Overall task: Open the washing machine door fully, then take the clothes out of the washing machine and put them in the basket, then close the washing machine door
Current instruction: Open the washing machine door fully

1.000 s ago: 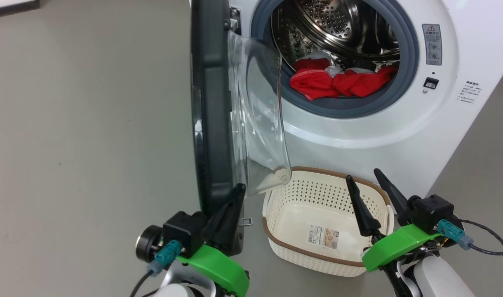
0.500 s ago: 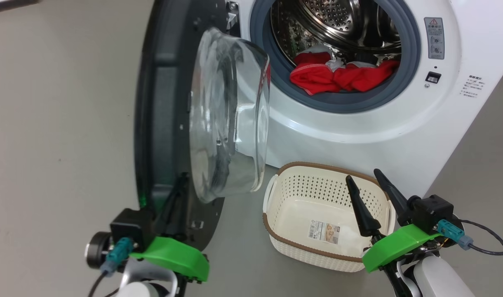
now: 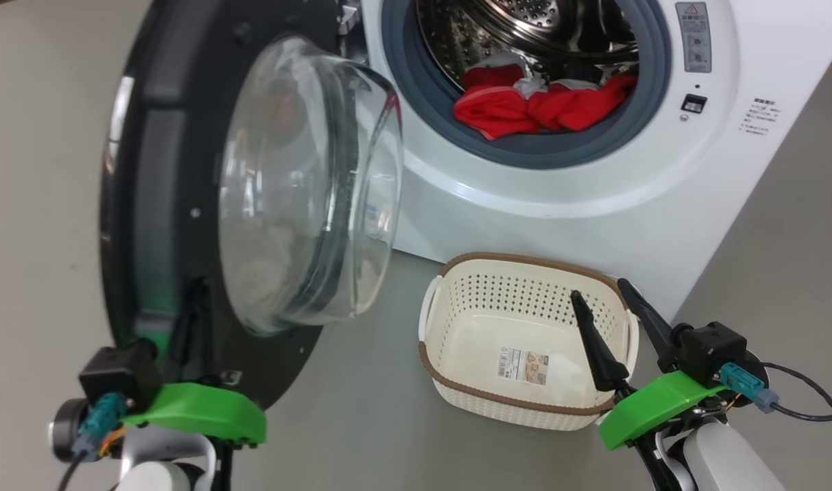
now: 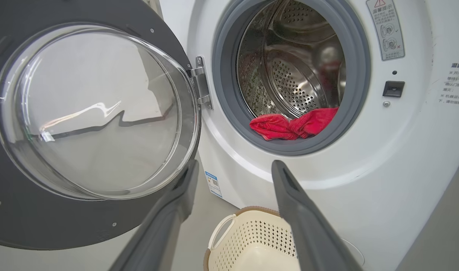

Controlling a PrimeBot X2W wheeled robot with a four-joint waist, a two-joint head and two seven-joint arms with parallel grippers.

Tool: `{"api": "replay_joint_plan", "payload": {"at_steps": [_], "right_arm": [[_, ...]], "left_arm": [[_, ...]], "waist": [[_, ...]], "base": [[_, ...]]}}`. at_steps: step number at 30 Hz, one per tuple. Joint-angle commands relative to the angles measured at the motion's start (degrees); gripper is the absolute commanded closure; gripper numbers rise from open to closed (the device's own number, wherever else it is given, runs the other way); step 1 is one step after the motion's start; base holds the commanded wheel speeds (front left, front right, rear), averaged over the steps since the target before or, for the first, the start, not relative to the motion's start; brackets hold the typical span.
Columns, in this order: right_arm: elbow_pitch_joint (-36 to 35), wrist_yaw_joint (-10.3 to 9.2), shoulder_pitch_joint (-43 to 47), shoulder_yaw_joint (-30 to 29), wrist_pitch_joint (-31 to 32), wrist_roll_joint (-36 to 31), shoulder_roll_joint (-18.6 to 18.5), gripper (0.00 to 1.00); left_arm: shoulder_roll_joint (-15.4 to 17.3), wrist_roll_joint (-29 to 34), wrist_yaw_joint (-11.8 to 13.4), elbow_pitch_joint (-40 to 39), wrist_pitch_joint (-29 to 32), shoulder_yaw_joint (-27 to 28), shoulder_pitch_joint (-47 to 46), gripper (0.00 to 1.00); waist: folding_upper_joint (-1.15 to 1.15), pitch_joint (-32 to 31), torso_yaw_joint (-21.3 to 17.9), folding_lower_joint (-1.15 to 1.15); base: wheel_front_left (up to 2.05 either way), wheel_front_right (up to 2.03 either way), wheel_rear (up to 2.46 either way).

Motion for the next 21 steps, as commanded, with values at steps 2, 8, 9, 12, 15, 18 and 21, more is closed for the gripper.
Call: {"api": "replay_joint_plan", "payload": {"at_steps": [2, 8, 9, 12, 15, 18, 21], "right_arm": [[-1.25, 0.36, -2.13, 1.24, -0.37, -0.81, 0.27, 0.00], [-1.19, 0.36, -2.45, 0.78, -0.37, -1.65, 0.27, 0.00], [-1.21, 0.36, -2.51, 0.62, -0.37, -1.80, 0.27, 0.00], [-1.25, 0.36, -2.67, 0.23, -0.37, -2.24, 0.27, 0.00], [-1.30, 0.36, -2.70, -0.02, -0.37, -2.54, 0.27, 0.00], [-1.50, 0.36, -2.76, -0.26, -0.37, -2.86, 0.27, 0.00], [-1.65, 0.36, -2.88, -0.38, -0.37, -3.18, 0.27, 0.00]], "left_arm": [[2.57, -1.00, 1.92, -0.72, -1.21, 4.85, -0.75, 1.00], [3.81, -2.49, 3.93, -1.10, -3.03, 9.24, 0.23, 1.00], [4.12, -2.74, 4.27, -1.19, -3.19, 10.04, 0.43, 1.00], [5.00, -3.63, 5.02, -1.21, -3.72, 12.41, 0.86, 1.00], [5.56, -4.14, 5.23, -1.03, -4.08, 13.69, 1.00, 1.00], [6.28, -4.86, 5.11, -0.52, -4.63, 15.18, 0.87, 1.00], [6.67, -5.52, 4.80, 0.39, -5.15, 16.21, 0.33, 1.00]], "waist": [[0.00, 0.94, -1.55, 0.00], [0.00, 1.85, -3.88, 0.00], [0.00, 2.01, -4.23, 0.00], [0.00, 2.51, -5.05, 0.00], [0.00, 2.81, -5.33, 0.00], [0.00, 3.41, -5.55, 0.00], [0.00, 4.07, -5.53, 0.00]], "base": [[0.00, 0.00, 0.00], [0.00, 0.00, 0.00], [0.00, 0.00, 0.00], [0.00, 0.00, 0.00], [0.00, 0.00, 0.00], [0.00, 0.00, 0.00], [0.00, 0.00, 0.00]]}}
